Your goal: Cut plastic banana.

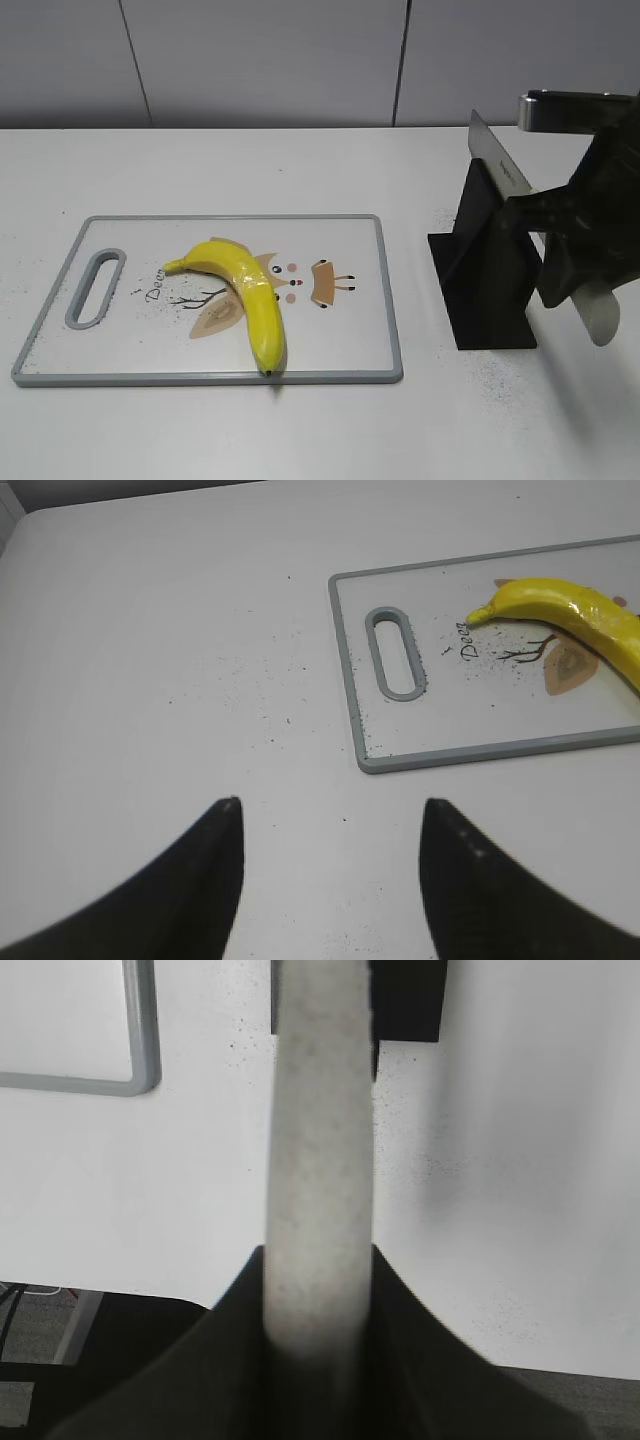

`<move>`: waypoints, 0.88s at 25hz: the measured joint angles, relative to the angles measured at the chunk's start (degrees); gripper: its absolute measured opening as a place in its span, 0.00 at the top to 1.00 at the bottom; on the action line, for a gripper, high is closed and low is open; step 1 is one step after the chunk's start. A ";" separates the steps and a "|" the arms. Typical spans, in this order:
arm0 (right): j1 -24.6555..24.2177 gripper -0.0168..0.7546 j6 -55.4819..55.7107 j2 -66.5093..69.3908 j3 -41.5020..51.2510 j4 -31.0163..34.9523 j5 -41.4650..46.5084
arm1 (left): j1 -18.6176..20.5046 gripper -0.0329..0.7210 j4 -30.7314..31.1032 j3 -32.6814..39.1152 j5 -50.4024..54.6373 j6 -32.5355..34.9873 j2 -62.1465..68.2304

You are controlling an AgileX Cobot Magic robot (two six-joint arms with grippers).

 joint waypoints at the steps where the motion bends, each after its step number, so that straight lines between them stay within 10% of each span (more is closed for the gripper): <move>1: 0.00 0.77 0.23 -0.65 0.00 -0.05 0.00 | 0.00 0.26 0.00 0.00 0.00 0.00 0.00; 22: 0.00 0.77 -3.53 -7.29 -18.01 -7.02 7.03 | 0.00 0.28 0.00 -0.06 -0.46 0.00 0.00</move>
